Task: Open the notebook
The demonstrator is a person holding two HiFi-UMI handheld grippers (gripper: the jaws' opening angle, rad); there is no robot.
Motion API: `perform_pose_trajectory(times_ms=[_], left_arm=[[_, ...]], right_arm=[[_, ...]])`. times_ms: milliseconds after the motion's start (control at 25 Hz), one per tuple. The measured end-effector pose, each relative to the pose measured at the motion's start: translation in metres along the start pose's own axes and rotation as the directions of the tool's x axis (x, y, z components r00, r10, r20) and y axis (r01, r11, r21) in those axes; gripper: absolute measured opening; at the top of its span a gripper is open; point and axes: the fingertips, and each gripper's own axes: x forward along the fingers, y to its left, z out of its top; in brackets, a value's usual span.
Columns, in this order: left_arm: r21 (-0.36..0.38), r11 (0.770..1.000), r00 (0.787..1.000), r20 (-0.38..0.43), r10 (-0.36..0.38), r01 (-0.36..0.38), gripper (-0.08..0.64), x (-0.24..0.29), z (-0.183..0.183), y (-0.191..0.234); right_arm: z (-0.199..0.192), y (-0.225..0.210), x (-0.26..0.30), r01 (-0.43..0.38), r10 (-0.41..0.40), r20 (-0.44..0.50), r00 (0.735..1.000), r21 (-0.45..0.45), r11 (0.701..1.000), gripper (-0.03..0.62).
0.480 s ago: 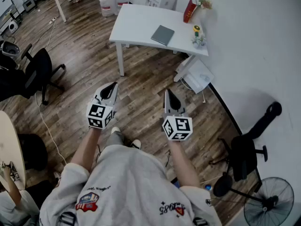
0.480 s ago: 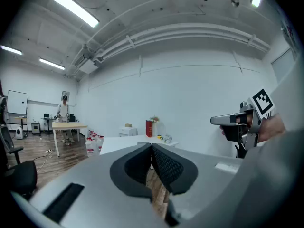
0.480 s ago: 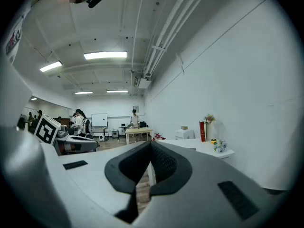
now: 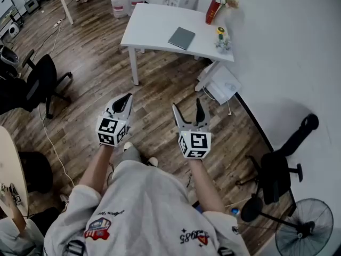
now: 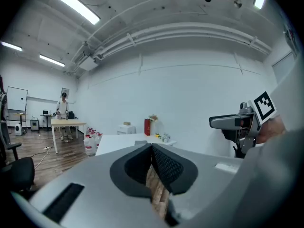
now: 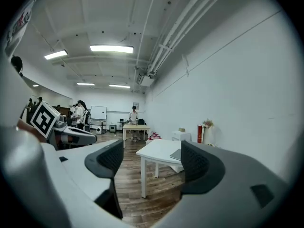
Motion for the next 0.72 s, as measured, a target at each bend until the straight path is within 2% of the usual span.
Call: perform_pose_trajectory(times_ms=[200,360,520,720], left_arm=[[-0.011,1.000,1.000,-0.012,-0.004,0.003,0.005,0.016,-0.005,0.008],[0.022,0.999,0.999,-0.037,-0.030,0.031,0.005,0.038,-0.008,0.020],[0.020,0.999,0.999,-0.041,-0.031,0.032,0.005,0.068,-0.011,0.052],[0.023,0.997,0.996,-0.052,-0.070,0.071,0.005,0.121,-0.009,0.104]], right_arm=[[0.002,-0.007,0.013,0.016,-0.016,-0.012,1.000,-0.046,0.999,0.346],[-0.006,-0.015,0.042,0.012,-0.015,-0.037,0.999,-0.066,0.998,0.320],[-0.005,-0.016,0.082,0.014,-0.017,-0.051,0.999,-0.073,0.997,0.307],[-0.001,-0.017,0.149,0.041,-0.050,-0.078,0.996,-0.113,0.993,0.294]])
